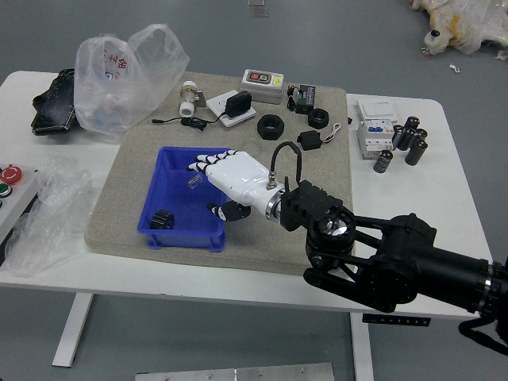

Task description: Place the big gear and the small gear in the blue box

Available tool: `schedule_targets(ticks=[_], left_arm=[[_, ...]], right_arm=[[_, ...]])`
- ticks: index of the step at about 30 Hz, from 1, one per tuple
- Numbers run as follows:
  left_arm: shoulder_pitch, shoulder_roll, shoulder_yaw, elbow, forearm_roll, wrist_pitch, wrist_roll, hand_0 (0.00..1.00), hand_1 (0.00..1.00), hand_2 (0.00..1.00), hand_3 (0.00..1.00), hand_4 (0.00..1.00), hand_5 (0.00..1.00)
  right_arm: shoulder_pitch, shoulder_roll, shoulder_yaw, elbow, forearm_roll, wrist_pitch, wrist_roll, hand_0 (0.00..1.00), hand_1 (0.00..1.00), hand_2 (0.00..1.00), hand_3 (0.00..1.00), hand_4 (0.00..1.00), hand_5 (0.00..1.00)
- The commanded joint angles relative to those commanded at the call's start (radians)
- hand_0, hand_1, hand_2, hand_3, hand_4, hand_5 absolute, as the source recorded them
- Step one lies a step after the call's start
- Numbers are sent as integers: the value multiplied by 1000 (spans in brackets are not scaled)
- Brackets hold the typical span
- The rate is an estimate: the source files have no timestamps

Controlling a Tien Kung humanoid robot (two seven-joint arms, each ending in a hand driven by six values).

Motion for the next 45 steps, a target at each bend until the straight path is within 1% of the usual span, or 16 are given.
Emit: schedule_targets(ticks=[3, 7, 9, 10, 13, 15, 16, 21, 22, 27, 28, 33, 34, 39, 40, 45], left_arm=[[0, -1, 2, 0, -3, 1, -2, 592, 437, 499, 636, 652, 192], [1, -3, 5, 0, -7, 2, -3, 592, 438, 499, 637, 652, 191], [2, -3, 5, 0, -9, 3, -3, 592, 438, 499, 637, 652, 191], [2, -4, 7, 1, -12, 3, -4, 592, 439, 499, 636, 651, 190], [4, -4, 9, 1, -16, 4, -4, 592, 439, 499, 636, 651, 190], [5, -5, 10, 1, -17, 5, -5, 592, 439, 499, 636, 651, 190], [5, -6, 10, 1, -18, 5, -5, 591, 439, 498, 636, 651, 190], [3, -9, 12, 1, -20, 6, -7, 591, 439, 498, 636, 651, 190], [3, -9, 11, 1, -20, 6, -7, 592, 441, 499, 636, 652, 190], [1, -9, 11, 1, -19, 6, -7, 592, 441, 499, 636, 652, 190], [1, -8, 11, 1, -18, 6, -7, 591, 441, 498, 636, 651, 189], [1, -9, 10, 1, -18, 6, -7, 591, 441, 498, 636, 651, 189], [1, -9, 10, 1, -18, 6, -7, 591, 442, 499, 636, 651, 189], [1, -9, 10, 2, -19, 6, -8, 591, 442, 499, 636, 651, 189], [1, -9, 11, 2, -19, 6, -8, 591, 443, 499, 636, 653, 192], [-1, -8, 12, 2, -21, 6, -10, 591, 443, 499, 636, 653, 192]], right_arm=[[-19, -20, 64, 18, -1, -24, -5, 861, 905, 960, 928, 804, 292], [-63, -62, 168, 15, 4, -69, -14, 831, 879, 929, 902, 851, 341], [-86, -86, 213, 1, 7, -74, -22, 831, 879, 929, 902, 851, 341], [-104, -102, 239, -9, 10, -73, -30, 750, 822, 898, 902, 857, 343], [-157, -137, 304, -34, 16, -61, -53, 750, 822, 898, 902, 857, 343], [-190, -147, 326, -47, 20, -52, -65, 750, 822, 898, 902, 857, 343], [-207, -149, 331, -51, 22, -49, -69, 648, 730, 861, 904, 858, 345], [-289, -145, 348, -61, 33, -41, -73, 648, 730, 861, 904, 858, 345], [-300, -145, 350, -61, 38, -40, -69, 613, 675, 822, 882, 874, 362], [-330, -154, 355, -61, 51, -40, -51, 613, 675, 822, 882, 874, 362], [-333, -156, 353, -63, 52, -40, -50, 533, 528, 529, 802, 813, 303], [-339, -155, 337, -70, 51, -56, -51, 533, 528, 529, 802, 813, 303], [-340, -153, 332, -72, 48, -63, -52, 446, 388, 298, 483, 318, 81], [-341, -150, 318, -81, 30, -63, -66, 446, 388, 298, 483, 318, 81], [-341, -150, 317, -82, 28, -62, -68, 436, 363, 268, 395, 204, 7], [-333, -159, 314, -85, 14, -67, -68, 436, 363, 268, 395, 204, 7]])
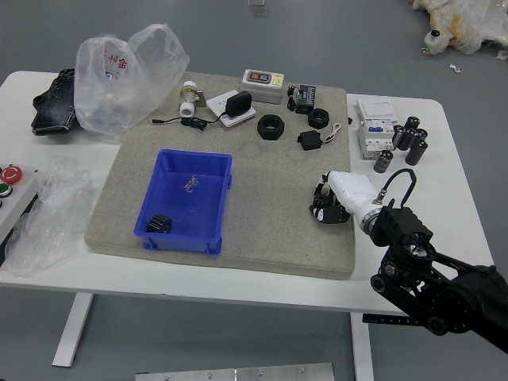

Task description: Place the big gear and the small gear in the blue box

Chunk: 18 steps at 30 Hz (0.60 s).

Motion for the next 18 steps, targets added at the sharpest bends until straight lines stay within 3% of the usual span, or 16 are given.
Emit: schedule_targets(ticks=[10, 14, 18], left_arm=[[-1, 2, 0, 0, 0, 0, -1, 591, 443, 499, 637, 653, 192], [-2, 2, -4, 0, 6, -2, 1, 591, 443, 501, 637, 653, 192], [-5, 0, -5, 0, 10, -3, 1, 591, 443, 501, 637, 653, 192]], right_arm=[[111, -35, -80, 68, 3, -33, 36, 434, 358, 269, 390, 190, 2], [188, -2, -156, 118, 6, -40, 49, 446, 369, 269, 390, 193, 2], [267, 68, -242, 152, 9, -47, 65, 446, 369, 269, 390, 193, 2]])
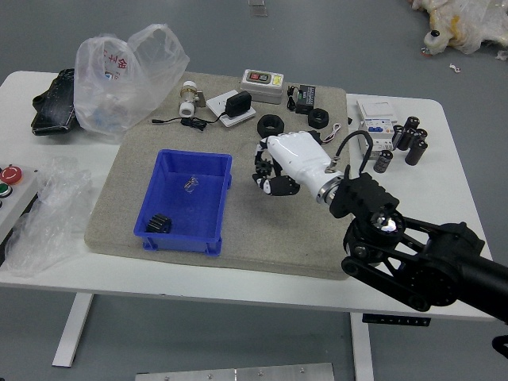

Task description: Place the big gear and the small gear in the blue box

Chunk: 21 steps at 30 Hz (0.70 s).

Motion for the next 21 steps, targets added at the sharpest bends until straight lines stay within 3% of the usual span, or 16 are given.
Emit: schedule_targets(ticks=[5, 12, 13, 18, 19, 21], left_arm=[[0, 1, -4, -1, 7, -2, 4, 591, 443, 500, 638, 655, 193], [1, 2, -11, -2, 16, -4, 9, 591, 444, 501, 639, 658, 195], [0, 2, -11, -2, 16, -4, 9, 591, 444, 500, 639, 661, 203], [0, 2, -13, -2, 18, -4, 10, 591, 444, 500, 639, 661, 203], [0, 2, -13, -2, 19, -4, 11, 591, 445, 501, 640, 662, 204], [0, 2, -14, -3, 19, -4, 11, 591, 445, 501, 640, 662, 204]], right_arm=[[75, 71, -106, 11, 19, -4, 27, 456, 394, 270, 393, 199, 2], [125, 124, -245, -20, 65, 3, 52, 470, 414, 272, 400, 207, 2], [126, 129, -257, -27, 70, 2, 56, 538, 552, 556, 585, 268, 2], [124, 140, -279, -50, 85, 8, 63, 538, 552, 556, 585, 268, 2], [123, 140, -278, -52, 84, 8, 63, 598, 722, 811, 763, 418, 120], [123, 141, -275, -54, 81, 5, 63, 598, 722, 811, 763, 418, 120]])
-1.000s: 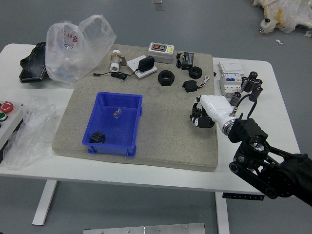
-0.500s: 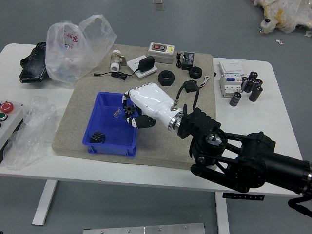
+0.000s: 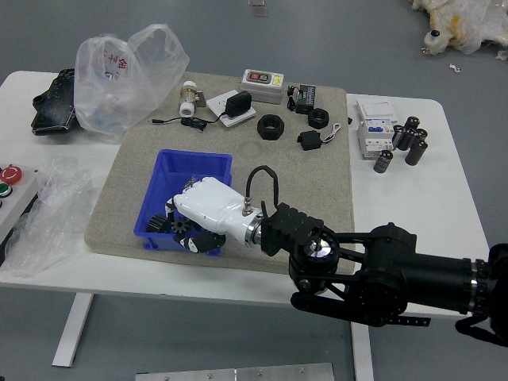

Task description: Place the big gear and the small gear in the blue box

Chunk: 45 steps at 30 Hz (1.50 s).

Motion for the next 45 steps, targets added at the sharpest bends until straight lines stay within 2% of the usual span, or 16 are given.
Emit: schedule_targets(ticks=[3, 4, 11, 17, 23, 27, 28, 32, 33, 34, 39, 40, 45], left_arm=[[-1, 0, 1, 0, -1, 0, -1, 591, 445, 501, 640, 662, 204], [-2, 0, 1, 0, -1, 1, -1, 591, 445, 502, 640, 661, 205], [0, -2, 1, 0, -1, 0, -1, 591, 445, 501, 640, 661, 205], [1, -1, 1, 0, -2, 1, -1, 591, 445, 501, 640, 661, 206], [3, -4, 5, 0, -9, 2, -1, 591, 446, 501, 640, 661, 206], [3, -4, 9, 1, -15, 4, -3, 591, 446, 501, 640, 661, 206], [2, -4, 10, 1, -16, 4, -3, 591, 445, 501, 639, 661, 208], [-1, -4, 17, 2, -26, 6, -8, 591, 445, 501, 639, 661, 208], [-1, -4, 18, 2, -28, 7, -8, 591, 445, 501, 639, 661, 208], [-1, -4, 18, 2, -28, 7, -8, 591, 444, 501, 639, 661, 208], [-3, -3, 19, 3, -28, 5, -8, 591, 444, 501, 639, 661, 208], [-4, -2, 19, 3, -28, 5, -9, 591, 456, 506, 639, 661, 207], [-15, 0, 23, 4, -29, 4, -10, 591, 456, 506, 639, 661, 207]], right_arm=[[-1, 1, 5, -1, -4, -8, 1, 598, 722, 811, 763, 418, 120], [-1, 1, 7, -1, -5, -11, 1, 599, 741, 822, 783, 480, 142], [-6, 2, 12, -5, -2, -15, -1, 594, 743, 823, 772, 493, 154], [-37, -20, 96, 3, -4, -23, 2, 592, 743, 821, 769, 500, 157], [-111, -90, 259, 25, 33, -45, 21, 590, 742, 822, 765, 517, 149], [-177, -144, 388, 40, 96, -72, 65, 590, 742, 822, 765, 517, 149], [-195, -156, 422, 43, 113, -78, 79, 603, 753, 819, 792, 670, 295], [-280, -203, 576, 55, 199, -93, 150, 603, 753, 819, 792, 670, 295], [-299, -211, 610, 56, 220, -93, 167, 603, 753, 819, 792, 670, 295], [-317, -218, 643, 56, 242, -93, 184, 645, 781, 824, 823, 730, 350], [-428, -251, 826, 60, 380, -78, 289, 645, 781, 824, 823, 730, 350], [-444, -255, 852, 61, 400, -74, 304, 737, 829, 839, 827, 802, 476], [-555, -270, 1011, 55, 554, -40, 408, 737, 829, 839, 827, 802, 476]])
